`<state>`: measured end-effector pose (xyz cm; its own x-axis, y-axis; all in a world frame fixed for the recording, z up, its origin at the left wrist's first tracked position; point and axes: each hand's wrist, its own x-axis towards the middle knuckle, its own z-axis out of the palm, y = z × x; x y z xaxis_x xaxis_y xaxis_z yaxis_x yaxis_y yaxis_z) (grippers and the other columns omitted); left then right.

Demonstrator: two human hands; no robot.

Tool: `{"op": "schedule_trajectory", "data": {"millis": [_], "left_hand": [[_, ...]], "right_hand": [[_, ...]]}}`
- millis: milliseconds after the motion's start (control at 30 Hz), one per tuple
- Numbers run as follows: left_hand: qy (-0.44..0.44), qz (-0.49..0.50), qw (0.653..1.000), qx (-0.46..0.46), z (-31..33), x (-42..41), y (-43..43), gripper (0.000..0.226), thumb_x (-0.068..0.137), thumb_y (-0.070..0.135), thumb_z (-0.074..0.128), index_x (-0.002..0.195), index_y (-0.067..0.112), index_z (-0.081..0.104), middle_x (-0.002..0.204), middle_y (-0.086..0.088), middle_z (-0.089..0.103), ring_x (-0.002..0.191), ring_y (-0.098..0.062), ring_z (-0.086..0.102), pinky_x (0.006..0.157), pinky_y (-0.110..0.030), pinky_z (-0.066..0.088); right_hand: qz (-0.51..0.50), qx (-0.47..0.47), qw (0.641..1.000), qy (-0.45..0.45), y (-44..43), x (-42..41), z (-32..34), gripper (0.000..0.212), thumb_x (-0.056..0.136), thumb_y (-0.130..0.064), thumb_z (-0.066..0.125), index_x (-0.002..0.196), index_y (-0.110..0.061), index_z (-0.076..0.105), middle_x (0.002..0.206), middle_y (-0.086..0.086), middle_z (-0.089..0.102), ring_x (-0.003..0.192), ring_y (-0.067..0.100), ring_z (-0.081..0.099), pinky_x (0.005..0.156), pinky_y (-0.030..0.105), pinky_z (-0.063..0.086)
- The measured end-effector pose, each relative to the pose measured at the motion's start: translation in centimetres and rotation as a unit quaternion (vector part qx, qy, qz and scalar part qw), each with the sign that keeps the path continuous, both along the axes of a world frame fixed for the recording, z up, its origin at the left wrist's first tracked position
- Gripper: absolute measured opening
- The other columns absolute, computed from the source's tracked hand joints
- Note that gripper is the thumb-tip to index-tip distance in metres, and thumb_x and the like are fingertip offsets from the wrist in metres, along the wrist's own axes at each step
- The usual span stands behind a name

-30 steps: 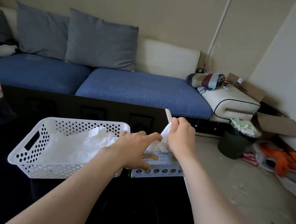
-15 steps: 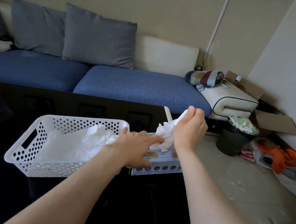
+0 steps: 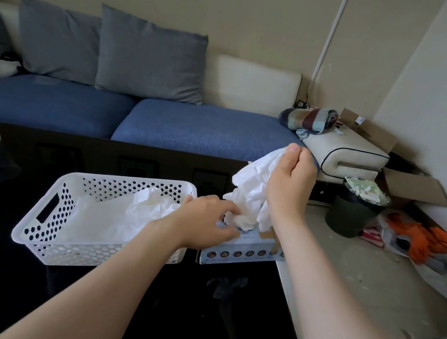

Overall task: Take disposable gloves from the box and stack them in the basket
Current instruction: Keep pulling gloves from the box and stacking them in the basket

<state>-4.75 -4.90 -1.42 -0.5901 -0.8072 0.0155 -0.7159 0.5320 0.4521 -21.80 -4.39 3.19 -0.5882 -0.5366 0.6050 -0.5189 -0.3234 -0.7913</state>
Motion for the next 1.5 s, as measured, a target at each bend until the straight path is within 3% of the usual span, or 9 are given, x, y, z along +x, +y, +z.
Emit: {"op": "schedule_trajectory", "data": {"millis": [200,300,367,500,700,900,1067,1167,1500], "left_hand": [[0.304,0.153,0.939,0.039,2.4,1.0,0.2,0.038,0.101,0.015,0.039,0.091,0.015,0.076,0.085,-0.005,0.072,0.08,-0.02,0.063,0.076,-0.035,0.047],[0.457,0.202,0.829,0.25,3.5,1.8,0.4,0.047,0.104,0.034,0.036,0.098,0.008,0.075,0.088,-0.012,0.077,0.081,-0.029,0.072,0.081,-0.049,0.057],[0.481,0.197,0.781,0.348,3.5,2.6,0.3,0.063,0.104,0.06,0.038,0.109,0.011,0.076,0.099,-0.013,0.079,0.085,-0.029,0.076,0.079,-0.047,0.06],[0.471,0.184,0.792,0.342,3.3,3.7,0.4,0.045,0.098,0.05,0.065,0.113,0.01,0.078,0.11,-0.013,0.079,0.102,-0.032,0.076,0.092,-0.046,0.063],[0.543,0.223,0.774,0.237,3.9,4.6,0.9,0.021,0.093,0.024,0.077,0.103,0.006,0.077,0.092,-0.011,0.079,0.08,-0.021,0.076,0.076,-0.039,0.062],[0.572,0.284,0.756,0.145,4.2,6.4,0.0,0.012,0.092,0.019,0.074,0.097,0.009,0.076,0.088,0.0,0.074,0.085,-0.017,0.069,0.077,-0.038,0.059],[0.518,0.273,0.807,0.077,4.1,8.0,-0.2,0.014,0.1,0.022,0.068,0.11,0.025,0.077,0.099,0.006,0.075,0.089,-0.005,0.071,0.076,-0.025,0.057],[0.491,0.249,0.829,0.098,4.0,8.5,-0.1,0.02,0.104,0.02,0.062,0.117,0.026,0.076,0.109,0.004,0.072,0.104,-0.014,0.068,0.089,-0.033,0.059],[0.319,0.353,0.877,0.075,2.4,12.1,-1.3,0.022,0.101,0.004,0.049,0.108,0.024,0.056,0.101,-0.011,0.064,0.089,-0.028,0.064,0.056,-0.034,0.058]], "right_hand": [[0.167,0.122,0.973,-0.098,1.3,1.3,0.5,0.042,0.114,-0.034,0.046,0.076,-0.022,0.057,0.073,-0.011,0.057,0.066,-0.003,0.052,0.07,0.015,0.046],[0.26,0.207,0.919,-0.212,1.3,2.1,0.8,0.025,0.11,-0.035,0.059,0.09,-0.028,0.074,0.103,-0.004,0.076,0.095,0.015,0.071,0.091,0.038,0.059],[0.3,0.256,0.893,-0.215,1.5,2.6,1.1,0.018,0.108,-0.035,0.062,0.104,-0.025,0.077,0.117,0.006,0.072,0.093,0.02,0.072,0.081,0.039,0.06],[0.381,0.306,0.845,-0.216,2.2,3.4,0.8,0.05,0.112,-0.032,0.055,0.071,-0.023,0.083,0.082,0.005,0.073,0.076,0.019,0.069,0.082,0.036,0.054],[0.428,0.387,0.801,-0.16,2.6,4.4,1.2,0.04,0.085,-0.069,0.074,0.098,-0.033,0.085,0.113,0.01,0.081,0.114,0.032,0.074,0.108,0.051,0.052],[0.426,0.405,0.803,-0.098,1.9,5.1,-0.2,0.035,0.084,-0.016,0.068,0.115,-0.002,0.074,0.102,0.016,0.077,0.092,0.031,0.071,0.065,0.033,0.057],[0.482,0.405,0.762,-0.15,1.1,5.2,-0.1,0.053,0.067,-0.002,0.055,0.114,0.02,0.054,0.1,0.022,0.061,0.092,0.037,0.06,0.079,0.044,0.046],[0.501,0.427,0.723,-0.211,1.4,5.3,0.4,0.032,0.073,-0.005,0.054,0.102,0.005,0.062,0.094,0.02,0.061,0.082,0.035,0.063,0.073,0.04,0.053],[0.157,0.363,0.906,0.151,-0.5,8.4,-2.1,0.024,0.094,-0.014,0.061,0.082,-0.007,0.08,0.086,0.009,0.077,0.076,0.017,0.067,0.068,0.03,0.056]]}}
